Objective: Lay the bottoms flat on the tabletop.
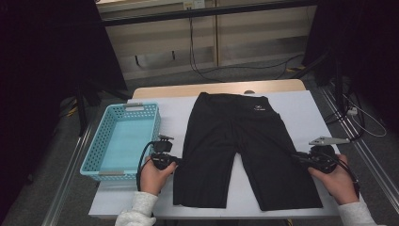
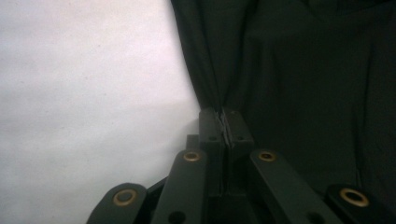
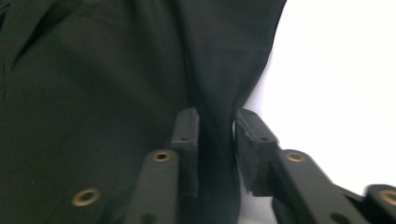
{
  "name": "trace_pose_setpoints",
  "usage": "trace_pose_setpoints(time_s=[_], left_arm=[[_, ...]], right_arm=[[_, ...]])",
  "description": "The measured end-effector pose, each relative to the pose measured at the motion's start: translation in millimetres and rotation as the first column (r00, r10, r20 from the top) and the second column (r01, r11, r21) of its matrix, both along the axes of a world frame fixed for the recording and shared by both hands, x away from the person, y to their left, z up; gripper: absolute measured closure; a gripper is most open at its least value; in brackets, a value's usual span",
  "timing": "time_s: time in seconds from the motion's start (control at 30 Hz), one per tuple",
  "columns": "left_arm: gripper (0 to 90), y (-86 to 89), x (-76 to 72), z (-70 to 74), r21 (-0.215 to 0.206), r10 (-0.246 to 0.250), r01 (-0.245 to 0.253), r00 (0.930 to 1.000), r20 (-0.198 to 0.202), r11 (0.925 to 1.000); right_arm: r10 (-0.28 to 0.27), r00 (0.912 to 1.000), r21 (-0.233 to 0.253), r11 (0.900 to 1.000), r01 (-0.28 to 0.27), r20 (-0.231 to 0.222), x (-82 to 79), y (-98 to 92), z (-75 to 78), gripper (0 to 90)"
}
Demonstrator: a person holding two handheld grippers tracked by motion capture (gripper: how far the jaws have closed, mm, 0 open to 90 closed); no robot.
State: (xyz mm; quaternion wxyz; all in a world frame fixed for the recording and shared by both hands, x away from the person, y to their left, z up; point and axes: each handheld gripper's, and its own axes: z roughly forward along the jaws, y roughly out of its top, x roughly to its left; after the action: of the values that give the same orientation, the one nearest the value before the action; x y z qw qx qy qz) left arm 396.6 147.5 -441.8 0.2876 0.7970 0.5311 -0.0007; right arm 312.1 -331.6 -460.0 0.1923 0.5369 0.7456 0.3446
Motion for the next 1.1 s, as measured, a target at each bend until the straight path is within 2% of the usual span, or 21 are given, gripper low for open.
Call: trace_pose_setpoints(time_s=[0.07,0.17,0.3,0.43,0.5,0.6,0.67,0.77,0.83,0.9,0.93,1.0,1.07,1.1], left_arm=[[88.2,-0.2,0.5,-0.3,0.003,-0.003,0.003,1.0000,-0.004,1.0000],[88.2,-0.6,1.0,-0.6,-0.001,0.001,-0.001,1.0000,-0.005,1.0000],[88.2,-0.8,1.9,-1.0,-0.004,0.002,-0.002,1.0000,-0.007,1.0000],[88.2,-1.1,2.6,-0.9,-0.002,-0.001,0.001,1.0000,-0.008,1.0000],[88.3,-0.6,3.7,-1.2,-0.006,-0.002,0.002,1.0000,-0.008,1.0000],[88.2,-0.2,4.9,-1.2,-0.009,-0.007,0.007,0.9999,-0.011,0.9999],[88.2,-0.7,4.8,-1.2,-0.006,-0.006,0.006,0.9999,-0.008,1.0000],[88.2,-0.5,4.6,-1.4,-0.010,-0.003,0.003,1.0000,-0.007,0.9999],[88.2,-0.3,4.6,-1.3,-0.011,-0.004,0.004,0.9999,-0.010,0.9999],[88.1,-0.4,4.5,-1.6,-0.014,-0.005,0.004,0.9999,-0.010,0.9999],[88.1,-0.6,4.5,-1.7,-0.017,0.000,0.000,1.0000,-0.008,0.9999],[87.5,-0.4,4.6,-1.6,-0.018,-0.001,0.001,1.0000,-0.007,0.9998],[86.9,-0.4,4.4,-1.7,-0.019,0.001,-0.001,1.0000,-0.008,0.9998],[87.5,-0.6,4.0,-1.8,-0.022,-0.001,0.000,0.9999,-0.015,0.9998]], right_arm=[[-0.007,0.9999,-0.005,1.000,0.007,0.011,1.8,1.5,2.2,63.2],[-0.027,0.9993,0.006,1.000,0.027,0.028,8.8,2.5,5.0,60.0],[-0.068,0.9972,0.017,0.998,0.067,0.032,27.2,-0.9,0.8,59.9],[-0.107,0.9941,0.008,0.994,0.107,0.017,43.8,-2.9,-5.2,62.5],[-0.094,0.9954,0.006,0.996,0.094,0.020,48.9,-2.4,-5.5,64.3],[-0.069,0.9975,-0.003,0.998,0.069,0.012,54.6,-0.3,-5.1,80.7],[-0.055,0.9985,0.013,0.998,0.055,-0.002,57.4,-1.4,-4.5,90.0],[-0.073,0.9973,-0.038,0.997,0.073,0.012,61.9,-6.9,-1.8,90.0],[-0.106,0.9943,-0.018,0.994,0.106,-0.001,64.9,-15.9,-1.4,90.0],[-0.135,0.9907,-0.014,0.991,0.136,0.014,66.0,-21.7,0.2,90.0],[-0.130,0.9915,-0.001,0.992,0.130,0.005,66.7,-22.6,-0.3,90.0],[-0.128,0.9917,-0.026,0.991,0.128,0.006,67.2,-21.9,-1.8,90.0],[-0.128,0.9918,-0.005,0.992,0.128,0.003,67.2,-20.5,-3.4,84.1],[-0.128,0.9918,-0.012,0.992,0.128,0.010,66.6,-19.8,-3.8,82.5]])
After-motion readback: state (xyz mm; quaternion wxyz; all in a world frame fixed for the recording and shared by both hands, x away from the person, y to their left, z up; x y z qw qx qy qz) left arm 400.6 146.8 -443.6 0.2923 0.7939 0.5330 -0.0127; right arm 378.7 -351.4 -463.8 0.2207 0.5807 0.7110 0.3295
